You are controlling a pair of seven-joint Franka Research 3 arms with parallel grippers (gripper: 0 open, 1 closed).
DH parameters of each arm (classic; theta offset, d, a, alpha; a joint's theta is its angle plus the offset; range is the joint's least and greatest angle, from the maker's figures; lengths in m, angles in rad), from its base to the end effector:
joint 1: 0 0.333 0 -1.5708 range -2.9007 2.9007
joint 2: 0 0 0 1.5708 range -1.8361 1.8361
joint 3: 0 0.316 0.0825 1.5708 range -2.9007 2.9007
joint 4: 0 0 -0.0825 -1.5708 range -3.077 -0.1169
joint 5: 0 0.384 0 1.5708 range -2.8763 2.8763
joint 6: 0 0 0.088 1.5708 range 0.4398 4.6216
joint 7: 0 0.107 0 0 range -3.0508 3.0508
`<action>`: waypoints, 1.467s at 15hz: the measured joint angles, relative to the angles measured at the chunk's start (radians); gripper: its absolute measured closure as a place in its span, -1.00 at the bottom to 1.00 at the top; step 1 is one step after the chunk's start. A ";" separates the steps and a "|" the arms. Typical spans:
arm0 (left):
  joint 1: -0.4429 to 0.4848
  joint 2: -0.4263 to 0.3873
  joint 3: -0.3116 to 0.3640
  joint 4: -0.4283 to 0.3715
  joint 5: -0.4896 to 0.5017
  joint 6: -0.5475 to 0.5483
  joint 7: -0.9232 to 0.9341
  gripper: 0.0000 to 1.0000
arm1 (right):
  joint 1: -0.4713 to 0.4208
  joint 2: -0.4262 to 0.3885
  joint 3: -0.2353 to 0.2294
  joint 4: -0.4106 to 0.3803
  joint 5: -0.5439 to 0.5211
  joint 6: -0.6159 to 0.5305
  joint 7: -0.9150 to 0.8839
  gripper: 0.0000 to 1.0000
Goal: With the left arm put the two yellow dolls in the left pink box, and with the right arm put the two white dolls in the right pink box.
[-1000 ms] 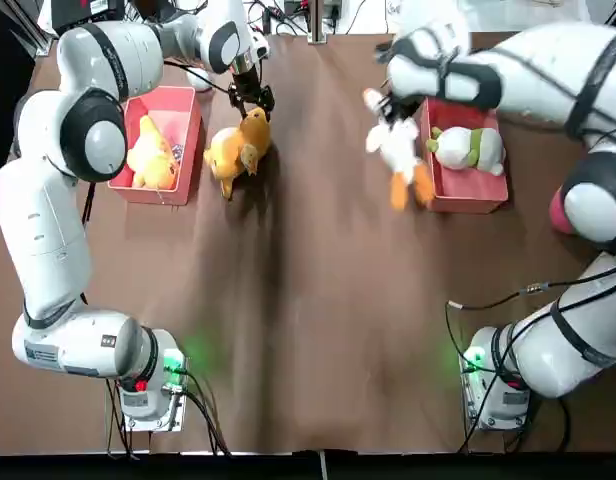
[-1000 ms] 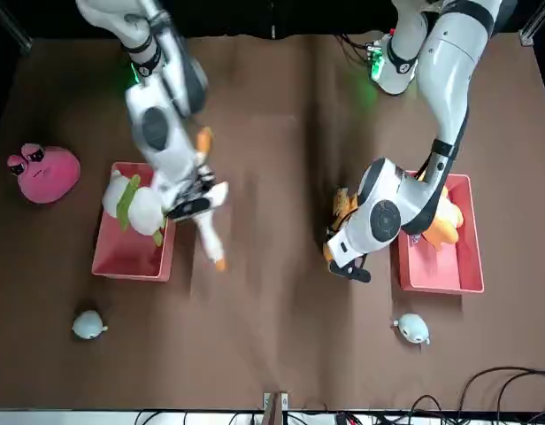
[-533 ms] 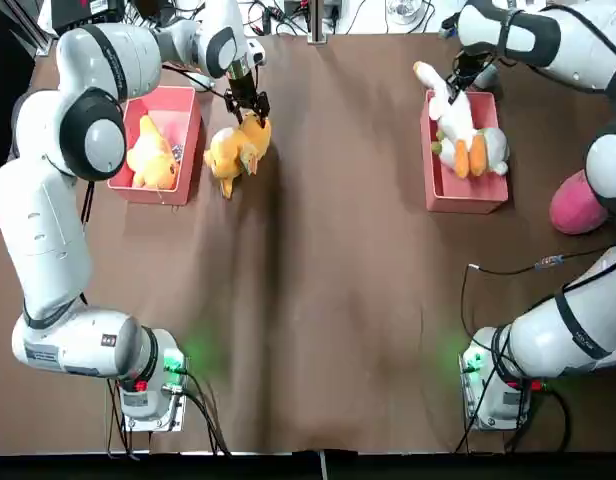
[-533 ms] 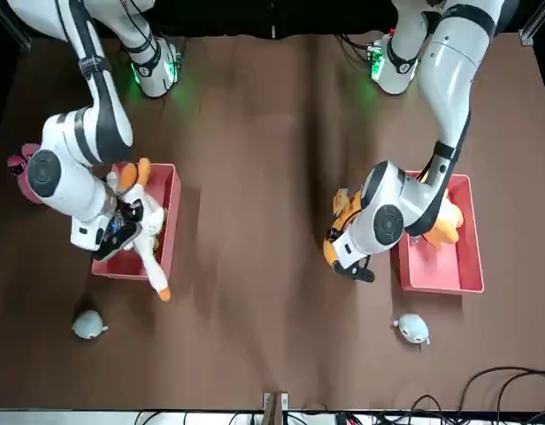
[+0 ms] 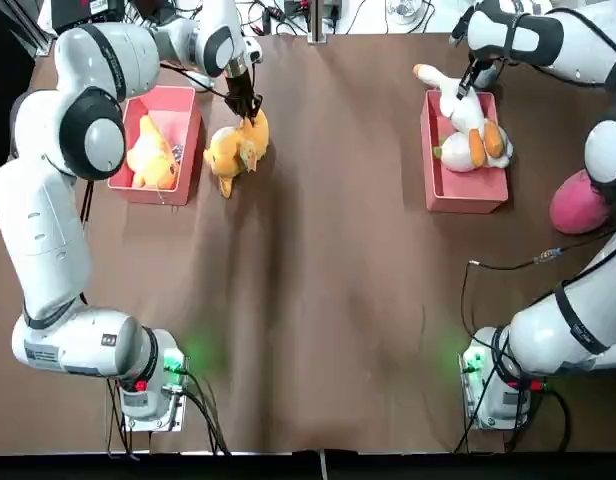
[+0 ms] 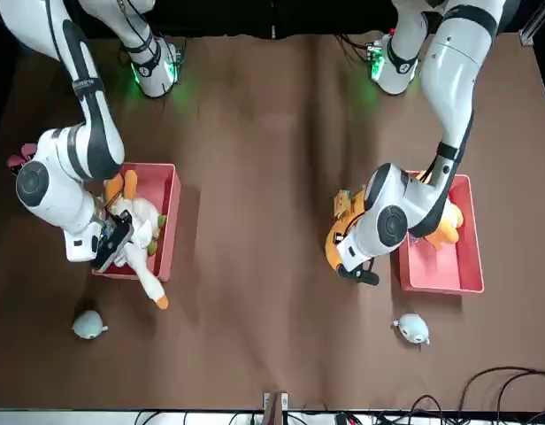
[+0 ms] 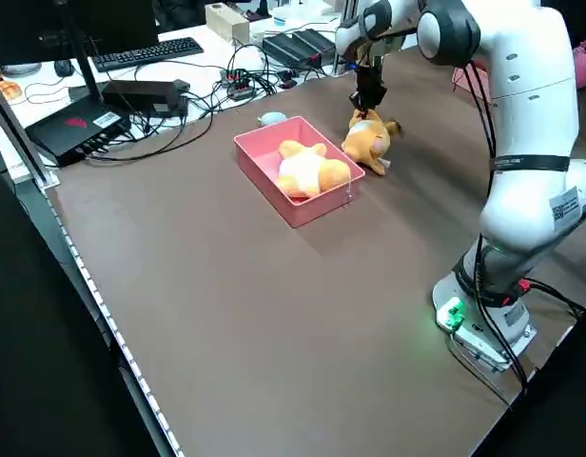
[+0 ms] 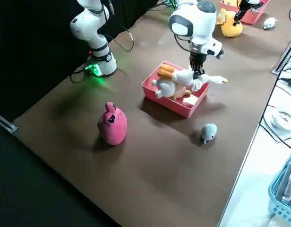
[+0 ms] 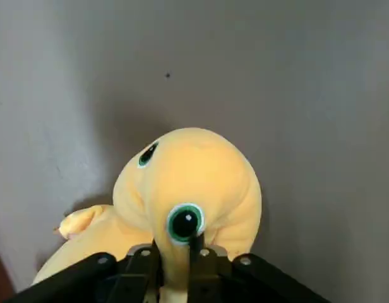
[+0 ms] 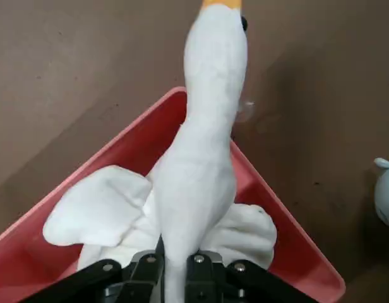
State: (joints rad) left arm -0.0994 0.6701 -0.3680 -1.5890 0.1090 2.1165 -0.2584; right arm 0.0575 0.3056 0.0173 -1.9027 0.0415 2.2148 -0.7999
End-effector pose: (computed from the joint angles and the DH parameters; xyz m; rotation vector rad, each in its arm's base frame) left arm 0.6279 -0.2741 0.2548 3.0224 -0.3157 -0.2122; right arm 0.6183 0.0472 0.3409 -2.8319 -1.2801 -0.0306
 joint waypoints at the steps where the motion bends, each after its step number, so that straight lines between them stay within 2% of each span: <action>1: 0.003 -0.001 0.000 0.002 0.000 -0.001 -0.008 0.69 | -0.006 0.008 0.001 -0.001 0.015 0.005 -0.009 0.78; 2: 0.007 -0.005 0.000 0.006 0.000 -0.013 -0.026 0.69 | -0.008 0.015 0.002 -0.001 0.038 0.005 -0.010 0.78; 3: 0.011 -0.016 0.000 0.024 0.000 -0.077 -0.062 0.69 | -0.006 0.021 0.011 -0.005 0.072 -0.017 0.037 0.78; 7: 0.012 -0.048 0.000 0.074 0.000 -0.270 -0.083 0.69 | -0.004 0.021 0.017 -0.006 0.075 -0.062 0.162 0.78; 12: 0.029 -0.101 -0.002 0.145 0.000 -0.509 -0.082 0.69 | -0.006 0.025 0.016 -0.027 0.086 0.035 0.187 0.76; 13: 0.038 -0.117 -0.003 0.149 0.000 -0.541 -0.073 0.69 | -0.009 0.030 0.015 -0.036 0.092 0.054 0.188 0.68; 15: 0.060 -0.148 -0.002 0.151 0.003 -0.593 -0.018 0.69 | -0.015 0.040 0.013 -0.039 0.096 0.071 0.190 0.37; 19: 0.146 -0.181 0.000 0.151 0.058 -0.641 0.206 0.69 | -0.016 0.032 0.011 0.004 0.097 0.067 0.261 -0.42; 22: 0.208 -0.177 0.005 0.149 0.110 -0.641 0.369 0.69 | -0.017 -0.017 -0.001 0.093 0.089 -0.053 0.319 -0.96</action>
State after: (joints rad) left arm 0.1089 0.4931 -0.3628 -1.4402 0.2190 1.4750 0.1106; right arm 0.0409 0.2885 0.0160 -1.8093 0.1300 2.1621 -0.4813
